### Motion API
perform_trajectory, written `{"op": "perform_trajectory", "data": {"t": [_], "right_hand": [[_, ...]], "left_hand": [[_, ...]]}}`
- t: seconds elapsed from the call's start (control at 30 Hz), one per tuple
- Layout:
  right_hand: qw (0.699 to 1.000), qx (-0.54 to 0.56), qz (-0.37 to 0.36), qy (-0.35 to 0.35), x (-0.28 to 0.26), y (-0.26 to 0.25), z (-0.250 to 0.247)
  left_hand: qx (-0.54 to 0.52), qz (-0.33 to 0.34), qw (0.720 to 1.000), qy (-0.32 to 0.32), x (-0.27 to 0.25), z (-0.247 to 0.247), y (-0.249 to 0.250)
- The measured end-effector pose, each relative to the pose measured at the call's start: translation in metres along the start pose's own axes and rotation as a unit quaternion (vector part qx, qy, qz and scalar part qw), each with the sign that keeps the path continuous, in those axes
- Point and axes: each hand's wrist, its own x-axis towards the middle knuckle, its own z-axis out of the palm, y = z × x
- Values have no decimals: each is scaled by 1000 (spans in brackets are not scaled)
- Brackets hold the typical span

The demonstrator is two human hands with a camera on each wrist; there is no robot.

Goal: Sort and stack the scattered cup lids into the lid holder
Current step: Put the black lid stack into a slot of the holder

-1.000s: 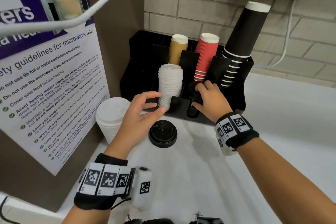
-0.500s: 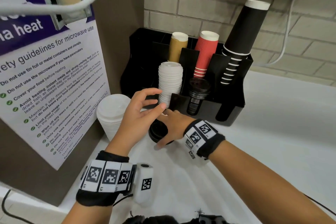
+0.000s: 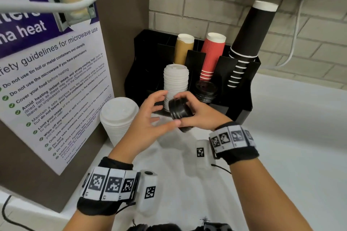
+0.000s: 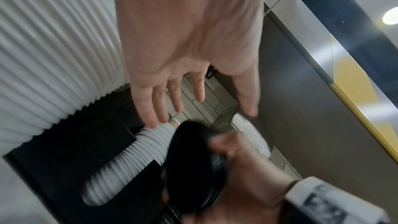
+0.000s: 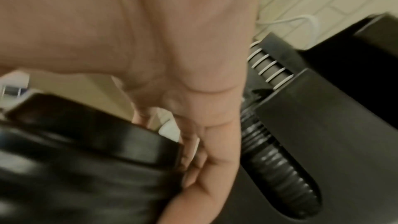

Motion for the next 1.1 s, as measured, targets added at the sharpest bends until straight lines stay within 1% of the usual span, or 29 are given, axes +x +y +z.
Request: {"op": "perform_trajectory", "data": {"t": [0.03, 0.1, 0.17, 0.33, 0.43, 0.53, 0.77, 0.97, 1.03, 1.1], "right_hand": [[999, 44, -15, 5, -10, -6, -1], [996, 77, -39, 14, -26, -14, 1], [993, 100, -60, 26, -38, -18, 5], [986, 133, -76, 59, -51, -19, 8], [984, 148, -73, 73, -54, -18, 6], [984, 141, -73, 77, -57, -20, 5], [981, 152, -78, 93, -58, -23, 7], [981, 137, -87, 107, -54, -19, 12], [980, 131, -86, 120, -47, -17, 3], [975, 120, -80, 167, -36, -16, -16]], "left_hand": [[-1, -14, 999, -34, 0, 2, -1], [-22, -28, 995, -89, -1, 7, 0], [-52, -18, 992, -109, -2, 11, 1], [-96, 21, 990, -99, -2, 15, 4], [-107, 30, 990, -88, -2, 17, 5], [-107, 36, 989, -93, -2, 18, 7], [-104, 35, 990, -89, -3, 20, 7], [-66, 12, 994, -92, -1, 17, 2], [-74, 0, 995, -70, -1, 15, 1], [-74, -3, 997, -36, -2, 13, 2]]}}
